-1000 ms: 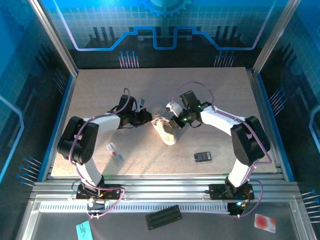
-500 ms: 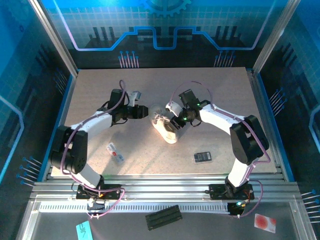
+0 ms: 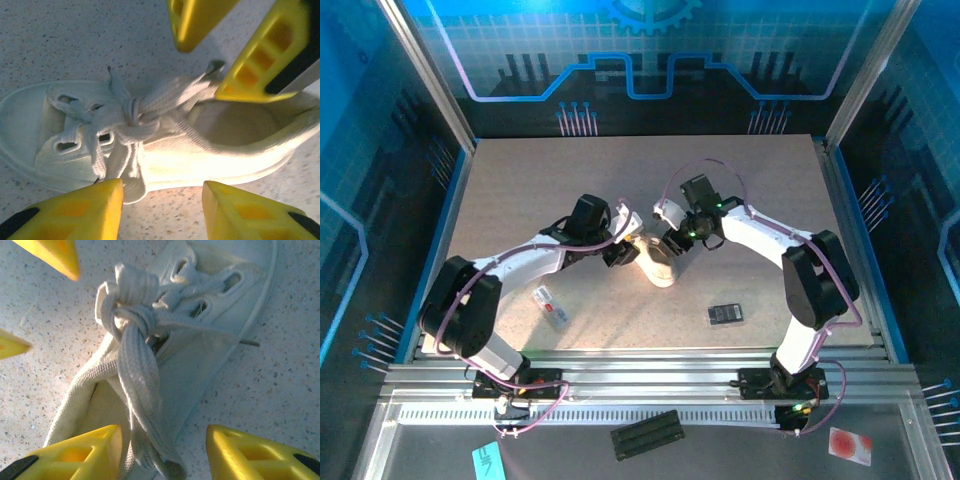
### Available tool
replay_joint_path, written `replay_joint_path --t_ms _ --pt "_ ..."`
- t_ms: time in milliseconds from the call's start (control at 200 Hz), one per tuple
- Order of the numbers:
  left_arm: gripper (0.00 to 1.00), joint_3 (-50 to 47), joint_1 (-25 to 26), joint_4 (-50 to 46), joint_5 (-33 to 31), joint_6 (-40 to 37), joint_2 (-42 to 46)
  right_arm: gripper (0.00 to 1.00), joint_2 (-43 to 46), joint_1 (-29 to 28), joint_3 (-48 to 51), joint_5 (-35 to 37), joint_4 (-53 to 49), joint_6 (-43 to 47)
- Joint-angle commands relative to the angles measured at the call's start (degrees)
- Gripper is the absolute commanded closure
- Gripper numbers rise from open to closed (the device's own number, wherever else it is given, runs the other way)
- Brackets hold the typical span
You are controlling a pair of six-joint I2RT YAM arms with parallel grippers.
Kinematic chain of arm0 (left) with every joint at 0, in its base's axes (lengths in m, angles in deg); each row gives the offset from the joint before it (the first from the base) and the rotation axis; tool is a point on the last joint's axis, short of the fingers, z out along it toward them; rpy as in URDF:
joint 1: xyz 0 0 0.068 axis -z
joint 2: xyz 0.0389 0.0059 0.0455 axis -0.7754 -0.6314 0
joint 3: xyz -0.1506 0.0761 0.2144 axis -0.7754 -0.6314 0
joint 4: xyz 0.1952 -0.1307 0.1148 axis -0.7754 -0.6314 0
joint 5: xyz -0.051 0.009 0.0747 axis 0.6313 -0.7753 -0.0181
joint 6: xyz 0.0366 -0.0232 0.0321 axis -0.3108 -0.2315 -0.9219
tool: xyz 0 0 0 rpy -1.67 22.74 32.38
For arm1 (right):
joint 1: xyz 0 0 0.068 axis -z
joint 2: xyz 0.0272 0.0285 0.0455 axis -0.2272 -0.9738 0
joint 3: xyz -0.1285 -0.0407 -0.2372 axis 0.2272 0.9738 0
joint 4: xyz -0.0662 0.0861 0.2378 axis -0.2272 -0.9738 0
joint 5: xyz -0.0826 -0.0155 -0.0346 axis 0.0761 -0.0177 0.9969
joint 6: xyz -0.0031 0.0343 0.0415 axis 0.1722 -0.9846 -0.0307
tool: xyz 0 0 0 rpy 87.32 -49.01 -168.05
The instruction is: Tie the shoes
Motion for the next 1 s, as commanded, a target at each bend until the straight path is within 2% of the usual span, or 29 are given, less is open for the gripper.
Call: replay_joint_path --t_ms 0,130,295,545,996 --pt "0.54 -1.92 0.35 1.98 -3.58 -7.49 -0.85 0.50 2.28 0.60 -1.66 -4.69 -2.17 2.24" --pt "0.56 -3.40 0.35 4.75 -2.11 -10.11 -0.81 0.50 2.35 0.57 -0.61 -5.78 0.13 2.02" --pt "0.58 -3.19 0.27 6.92 -0.78 -12.38 -2.35 0.54 -0.30 0.90 -1.99 -6.78 2.07 2.56" --pt "0.58 -0.98 0.26 7.77 -1.22 -12.86 -4.99 0.59 -3.79 1.91 -4.82 -8.17 2.04 4.32" --pt "0.58 0.61 0.26 9.63 -0.10 -12.49 -6.11 0.58 -7.78 2.79 -7.37 -11.61 -0.94 8.65"
